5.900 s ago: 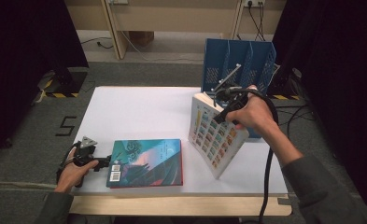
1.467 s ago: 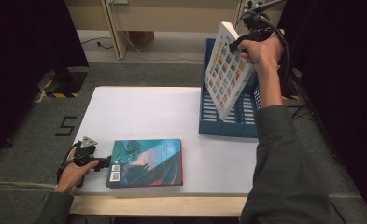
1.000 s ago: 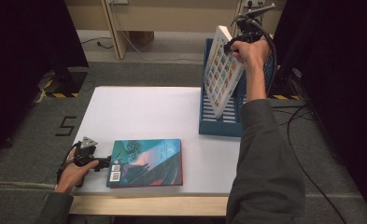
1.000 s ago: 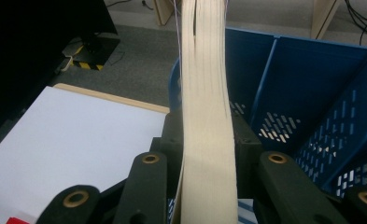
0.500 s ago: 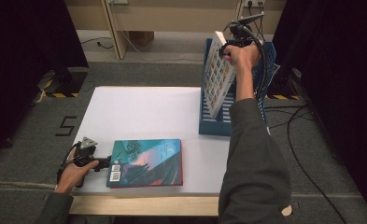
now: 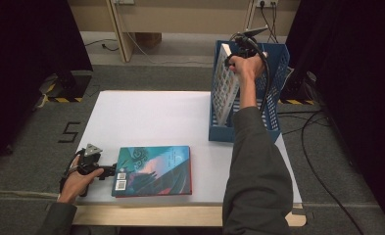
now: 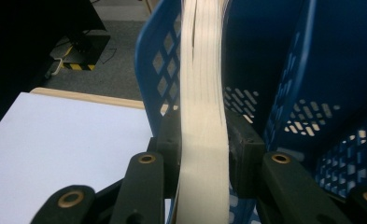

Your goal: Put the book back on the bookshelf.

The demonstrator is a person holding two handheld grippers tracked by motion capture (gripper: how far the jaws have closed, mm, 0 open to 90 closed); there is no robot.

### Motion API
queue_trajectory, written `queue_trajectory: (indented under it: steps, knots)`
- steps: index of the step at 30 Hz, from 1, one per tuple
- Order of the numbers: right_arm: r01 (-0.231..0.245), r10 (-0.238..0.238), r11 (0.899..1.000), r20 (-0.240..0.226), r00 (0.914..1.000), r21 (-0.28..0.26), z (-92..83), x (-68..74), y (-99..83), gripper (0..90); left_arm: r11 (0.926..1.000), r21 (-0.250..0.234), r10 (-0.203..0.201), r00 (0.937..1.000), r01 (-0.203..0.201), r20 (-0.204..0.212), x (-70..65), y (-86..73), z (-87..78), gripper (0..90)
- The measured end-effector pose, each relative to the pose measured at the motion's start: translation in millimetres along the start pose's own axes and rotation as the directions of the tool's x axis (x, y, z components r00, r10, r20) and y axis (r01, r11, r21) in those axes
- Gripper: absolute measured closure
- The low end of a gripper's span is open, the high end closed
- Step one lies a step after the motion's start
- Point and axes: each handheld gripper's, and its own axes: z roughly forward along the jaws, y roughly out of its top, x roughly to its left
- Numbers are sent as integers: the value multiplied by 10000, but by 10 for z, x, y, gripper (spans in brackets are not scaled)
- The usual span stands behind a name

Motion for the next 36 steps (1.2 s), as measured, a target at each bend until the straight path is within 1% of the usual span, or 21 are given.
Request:
queue_trajectory:
  steps: [2,3,6,9,12,13,14,15,16,17,18,20,23,24,25,28,30,32,33,34,36]
  knots:
    - [-14,15,10000,-73,10000,37,63,-10,-47,696,10000,-5,-2,10000,2,-5,-1,-1,0,64]
    - [-126,125,9999,-135,9998,-48,72,-8,-59,689,10000,-3,-2,10000,2,-7,-1,-1,-1,64]
    - [-126,123,9999,-347,9993,-106,58,3,-69,671,10000,-13,0,10000,0,-17,-2,-2,-1,65]
    - [-148,135,9996,-592,9982,-220,8,12,-76,651,10000,-8,25,10000,-25,-36,-3,-3,-4,67]
    - [-169,152,9997,-799,9967,-196,-37,7,-85,617,10000,-19,22,10000,-22,-42,-4,-4,-4,68]
    - [-91,59,9995,-996,9950,-315,-102,2,-100,612,10000,-20,24,10000,-24,-43,-4,-5,-5,68]
    - [-91,59,9995,-996,9950,-315,-102,2,-100,612,10000,-20,24,10000,-24,-43,-4,-5,-5,68]
    - [68,-99,9996,-1184,9929,-263,-173,-13,-122,581,10000,-27,20,10000,-20,-41,-4,-6,-5,68]
    - [204,-226,9996,-1222,9922,-192,-204,-18,-140,568,10000,-28,16,10000,-16,-35,-4,-6,-5,68]
    - [204,-226,9996,-1222,9922,-192,-204,-18,-140,568,10000,-28,16,10000,-16,-35,-4,-6,-5,68]
    - [325,-376,9988,-1456,9886,-372,-270,-24,-197,548,10000,-27,17,10000,-17,-39,-4,-5,-4,68]
    - [555,-619,9975,-1666,9841,-426,-337,-31,-259,540,10000,-27,15,10000,-15,-38,-4,-6,-4,68]
    - [795,-869,9959,-2082,9742,-434,-441,-52,-364,529,10000,-19,8,10000,-8,-59,-6,-5,-5,68]
    - [795,-869,9959,-2082,9742,-434,-441,-52,-364,529,10000,-19,8,10000,-8,-59,-6,-5,-5,68]
    - [1053,-1118,9936,-2239,9682,-407,-489,-63,-436,523,10000,-13,7,10000,-7,-60,-6,-5,-5,68]
    - [1264,-1341,9908,-2381,9619,-477,-533,-75,-540,521,10000,-13,-5,10000,5,-72,-8,-6,-6,68]
    - [1363,-1418,9899,-2478,9584,-393,-542,-94,-611,521,10000,-14,-9,10000,9,-70,-8,-6,-6,68]
    - [1351,-1430,9897,-2621,9544,-480,-547,-122,-676,521,10000,-14,-13,10000,13,-66,-8,-6,-6,68]
    - [1351,-1430,9897,-2621,9544,-480,-547,-122,-676,521,10000,-14,-13,10000,13,-66,-8,-6,-6,68]
    - [1414,-1487,9889,-2728,9505,-463,-556,-143,-734,513,10000,-17,-13,10000,13,-65,-8,-6,-6,68]
    - [1511,-1593,9872,-2817,9462,-508,-576,-154,-789,512,10000,-16,-9,10000,9,-58,-6,-6,-6,68]
